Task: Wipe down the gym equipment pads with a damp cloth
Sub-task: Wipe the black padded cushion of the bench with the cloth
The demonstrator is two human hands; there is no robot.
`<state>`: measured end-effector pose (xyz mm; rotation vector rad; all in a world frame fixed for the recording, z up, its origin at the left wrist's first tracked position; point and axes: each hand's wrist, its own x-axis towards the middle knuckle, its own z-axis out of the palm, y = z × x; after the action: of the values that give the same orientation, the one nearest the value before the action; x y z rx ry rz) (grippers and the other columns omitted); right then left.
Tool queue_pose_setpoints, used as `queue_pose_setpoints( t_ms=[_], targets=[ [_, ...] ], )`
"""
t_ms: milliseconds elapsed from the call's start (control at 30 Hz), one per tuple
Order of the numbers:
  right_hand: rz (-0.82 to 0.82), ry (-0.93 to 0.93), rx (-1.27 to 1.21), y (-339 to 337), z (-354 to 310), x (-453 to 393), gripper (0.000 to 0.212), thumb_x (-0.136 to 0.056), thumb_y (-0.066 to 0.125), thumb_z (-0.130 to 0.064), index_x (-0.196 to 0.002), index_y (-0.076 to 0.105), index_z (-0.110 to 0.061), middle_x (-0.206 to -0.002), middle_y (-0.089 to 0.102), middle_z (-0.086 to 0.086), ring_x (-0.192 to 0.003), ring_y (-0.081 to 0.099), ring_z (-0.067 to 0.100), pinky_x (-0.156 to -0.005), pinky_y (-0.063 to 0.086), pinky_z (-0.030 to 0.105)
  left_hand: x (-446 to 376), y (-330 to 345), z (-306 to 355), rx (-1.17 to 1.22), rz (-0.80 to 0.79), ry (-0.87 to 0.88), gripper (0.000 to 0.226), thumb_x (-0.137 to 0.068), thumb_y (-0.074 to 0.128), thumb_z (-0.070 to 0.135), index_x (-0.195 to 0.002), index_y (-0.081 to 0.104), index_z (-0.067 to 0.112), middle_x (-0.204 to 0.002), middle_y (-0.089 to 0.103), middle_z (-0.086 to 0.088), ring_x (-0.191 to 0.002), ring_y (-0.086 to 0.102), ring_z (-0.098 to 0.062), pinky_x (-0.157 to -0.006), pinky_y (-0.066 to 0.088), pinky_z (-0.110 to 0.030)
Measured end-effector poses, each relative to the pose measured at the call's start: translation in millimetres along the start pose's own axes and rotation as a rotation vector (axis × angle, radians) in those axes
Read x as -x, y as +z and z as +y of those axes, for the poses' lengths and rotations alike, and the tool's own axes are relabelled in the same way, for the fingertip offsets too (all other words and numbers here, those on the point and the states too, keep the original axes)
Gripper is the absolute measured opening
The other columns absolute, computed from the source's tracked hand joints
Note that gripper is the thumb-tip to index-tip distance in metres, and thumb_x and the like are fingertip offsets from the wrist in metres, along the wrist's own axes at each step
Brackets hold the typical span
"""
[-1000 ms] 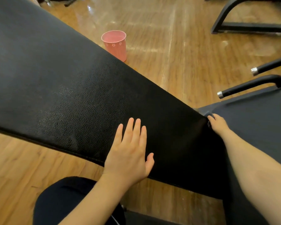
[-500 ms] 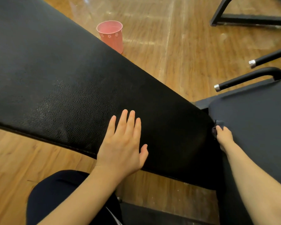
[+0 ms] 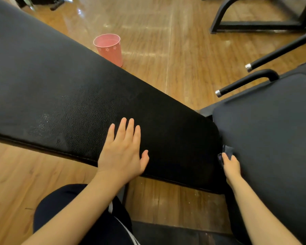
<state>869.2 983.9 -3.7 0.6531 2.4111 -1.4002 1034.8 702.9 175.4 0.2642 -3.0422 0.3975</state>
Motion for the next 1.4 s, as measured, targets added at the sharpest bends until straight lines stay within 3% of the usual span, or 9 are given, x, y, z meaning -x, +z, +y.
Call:
queue_pose_setpoints(
  t_ms=[167,333,467,567,700,800,1000,1233,1400],
  targets=[
    [0.001,0.057,-0.057,-10,42,32,0.035,-0.098,0.044,-0.023,-0.121,0.052,0.003,-0.118,0.056,0.023,-0.107,0.053,0.038,-0.083,0.041,0.038,0,-1,0,-0.028,-0.005,0.002,0.072,-0.082,0.031,0.048,-0.128,0.057,-0.002,-0.135,0.051,-0.025,-0.129,0.045,-0.040,-0.106,0.027,-0.054],
    [0.003,0.108,-0.108,-17,68,57,0.036,-0.098,0.044,-0.024,-0.121,0.052,0.003,-0.117,0.057,0.024,-0.106,0.054,0.038,-0.085,0.042,0.041,0,-1,1,-0.057,0.001,0.004,0.067,-0.081,0.046,0.045,-0.127,0.057,-0.002,-0.135,0.052,-0.025,-0.129,0.045,-0.040,-0.104,0.031,-0.056],
    [-0.022,0.233,-0.362,-20,78,69,0.037,-0.098,0.043,-0.028,-0.128,0.049,-0.005,-0.125,0.056,0.017,-0.112,0.053,0.034,-0.093,0.043,0.044,1,-3,1,-0.083,0.010,0.015,0.064,-0.084,0.053,0.044,-0.130,0.055,-0.001,-0.138,0.049,-0.024,-0.131,0.042,-0.040,-0.106,0.030,-0.056],
    [0.073,0.307,-0.556,-8,66,82,0.041,-0.099,0.042,-0.026,-0.135,0.042,-0.007,-0.134,0.049,0.015,-0.121,0.047,0.034,-0.098,0.039,0.042,1,-3,2,-0.083,-0.002,0.010,0.065,-0.084,0.051,0.045,-0.130,0.055,0.000,-0.138,0.049,-0.024,-0.132,0.042,-0.039,-0.106,0.030,-0.055],
    [0.308,0.375,-0.615,17,41,110,0.045,-0.101,0.035,-0.025,-0.141,0.031,-0.006,-0.142,0.038,0.019,-0.127,0.041,0.037,-0.102,0.034,0.044,1,-5,3,-0.050,-0.016,0.009,0.072,-0.082,0.032,0.048,-0.127,0.058,-0.001,-0.135,0.052,-0.025,-0.129,0.045,-0.040,-0.104,0.032,-0.056],
    [0.352,0.400,-0.654,29,26,125,0.046,-0.102,0.032,-0.027,-0.144,0.026,-0.010,-0.145,0.034,0.017,-0.128,0.039,0.035,-0.102,0.035,0.043,0,-3,1,-0.042,0.002,0.017,0.071,-0.083,0.033,0.047,-0.129,0.056,-0.001,-0.136,0.051,-0.024,-0.130,0.044,-0.041,-0.104,0.033,-0.056],
    [0.324,0.345,-0.622,23,44,136,0.048,-0.101,0.034,-0.024,-0.146,0.023,-0.014,-0.148,0.031,0.015,-0.132,0.036,0.034,-0.107,0.032,0.043,0,-1,-1,-0.082,0.004,0.024,0.066,-0.089,0.047,0.047,-0.139,0.046,0.003,-0.146,0.040,-0.021,-0.138,0.032,-0.038,-0.110,0.025,-0.055],
    [0.268,0.162,-0.425,-7,54,145,0.046,-0.101,0.038,-0.020,-0.144,0.029,-0.007,-0.147,0.034,0.014,-0.134,0.033,0.031,-0.107,0.029,0.038,2,-9,-2,-0.100,-0.003,0.058,0.066,-0.094,0.035,0.050,-0.144,0.038,0.006,-0.152,0.033,-0.018,-0.142,0.024,-0.035,-0.113,0.018,-0.053],
    [0.199,0.153,-0.333,-13,62,156,0.046,-0.100,0.038,-0.019,-0.144,0.029,-0.006,-0.146,0.035,0.017,-0.132,0.035,0.033,-0.107,0.030,0.041,9,-15,-2,-0.049,0.000,0.111,0.061,-0.098,0.028,0.048,-0.141,0.043,0.008,-0.151,0.035,-0.015,-0.143,0.025,-0.031,-0.114,0.018,-0.050]
  ],
)
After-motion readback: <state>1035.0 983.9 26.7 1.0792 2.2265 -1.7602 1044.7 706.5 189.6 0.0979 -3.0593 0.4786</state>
